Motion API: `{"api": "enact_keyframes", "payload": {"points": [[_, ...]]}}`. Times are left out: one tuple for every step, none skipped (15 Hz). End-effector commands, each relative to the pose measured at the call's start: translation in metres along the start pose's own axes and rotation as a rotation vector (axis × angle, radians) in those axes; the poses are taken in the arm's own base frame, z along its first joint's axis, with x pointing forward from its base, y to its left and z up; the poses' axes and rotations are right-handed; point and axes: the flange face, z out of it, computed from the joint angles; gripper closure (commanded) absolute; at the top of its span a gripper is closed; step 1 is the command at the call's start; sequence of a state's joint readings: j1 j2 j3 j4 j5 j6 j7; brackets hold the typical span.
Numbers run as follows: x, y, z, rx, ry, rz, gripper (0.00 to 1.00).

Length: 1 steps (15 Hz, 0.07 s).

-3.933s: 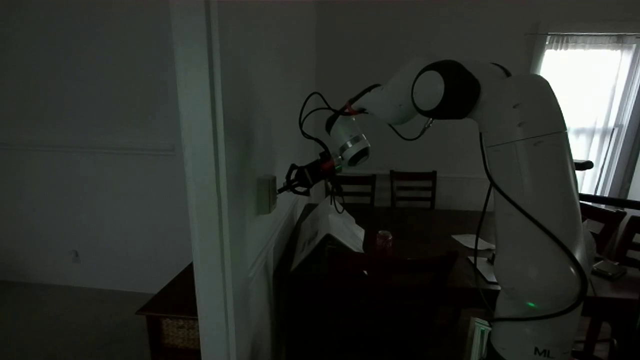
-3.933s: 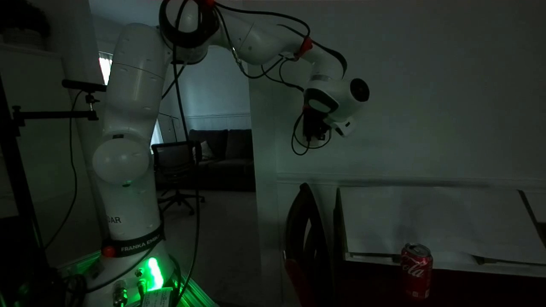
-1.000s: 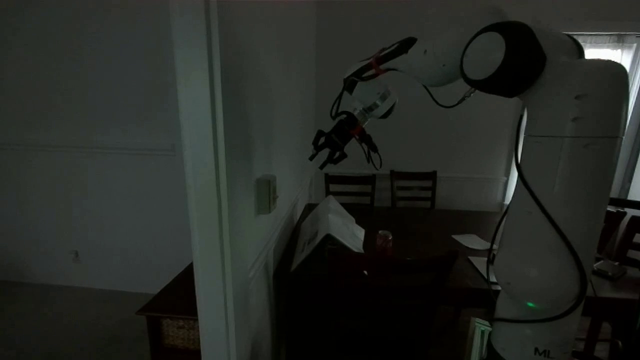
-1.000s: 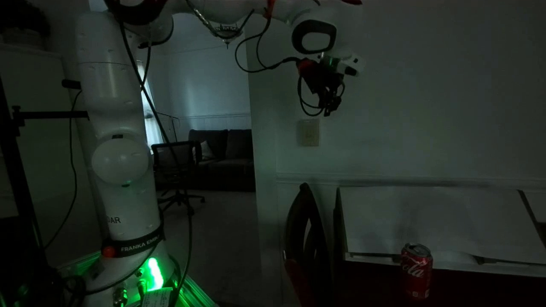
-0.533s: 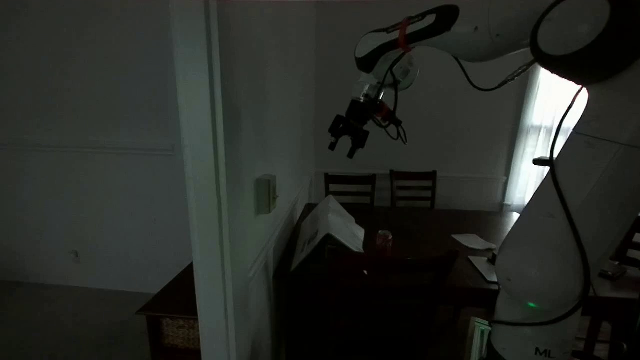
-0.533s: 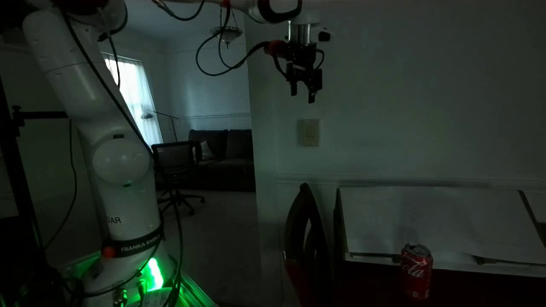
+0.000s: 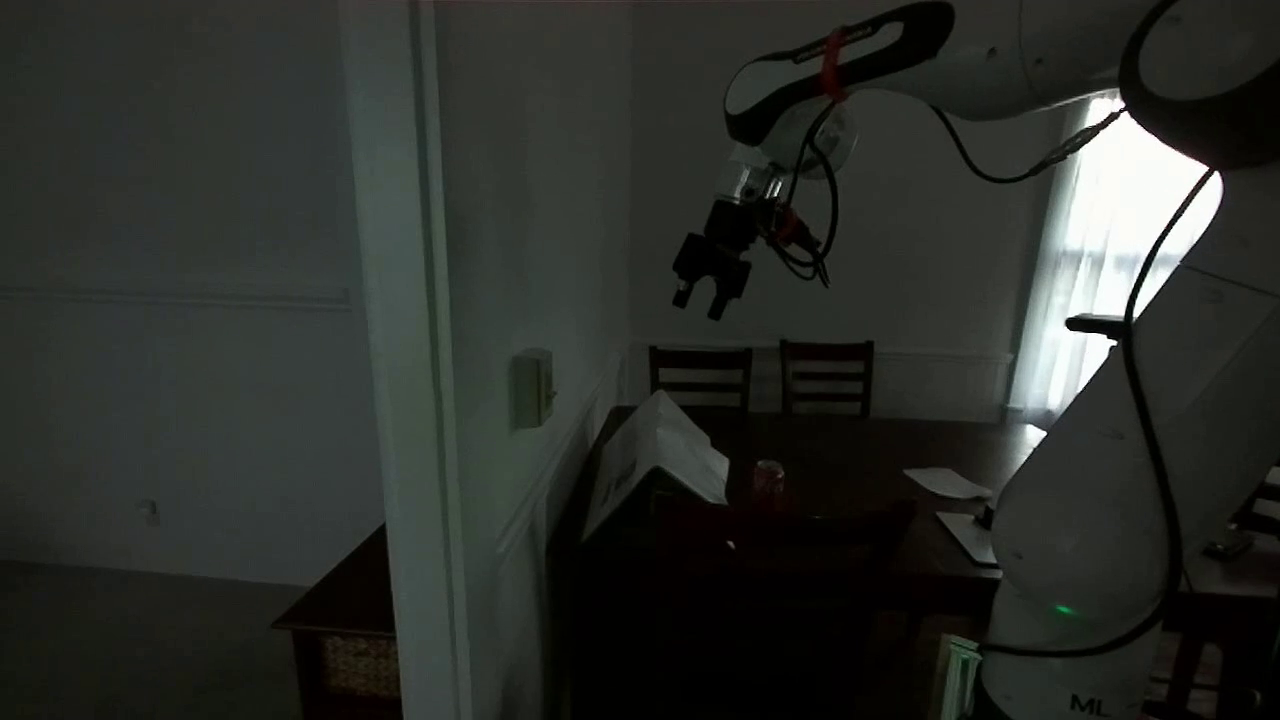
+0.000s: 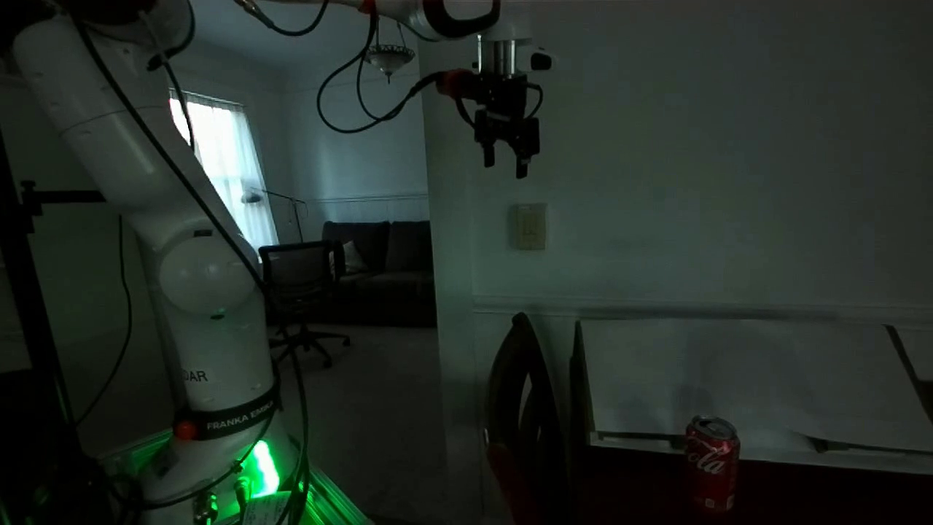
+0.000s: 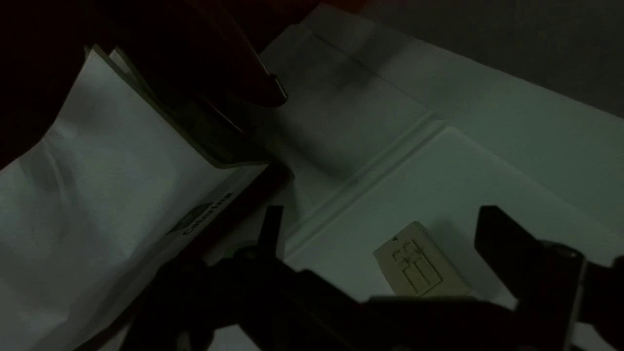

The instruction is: Turn on the switch on the wall.

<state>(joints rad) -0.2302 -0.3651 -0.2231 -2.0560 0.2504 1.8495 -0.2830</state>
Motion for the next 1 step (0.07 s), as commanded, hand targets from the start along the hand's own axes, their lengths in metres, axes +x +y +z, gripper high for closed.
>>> {"api": "enact_keyframes", "payload": {"points": [[0.0005,0.0003,-0.0006,0.000,-0.002,0.000,0.00]]}}
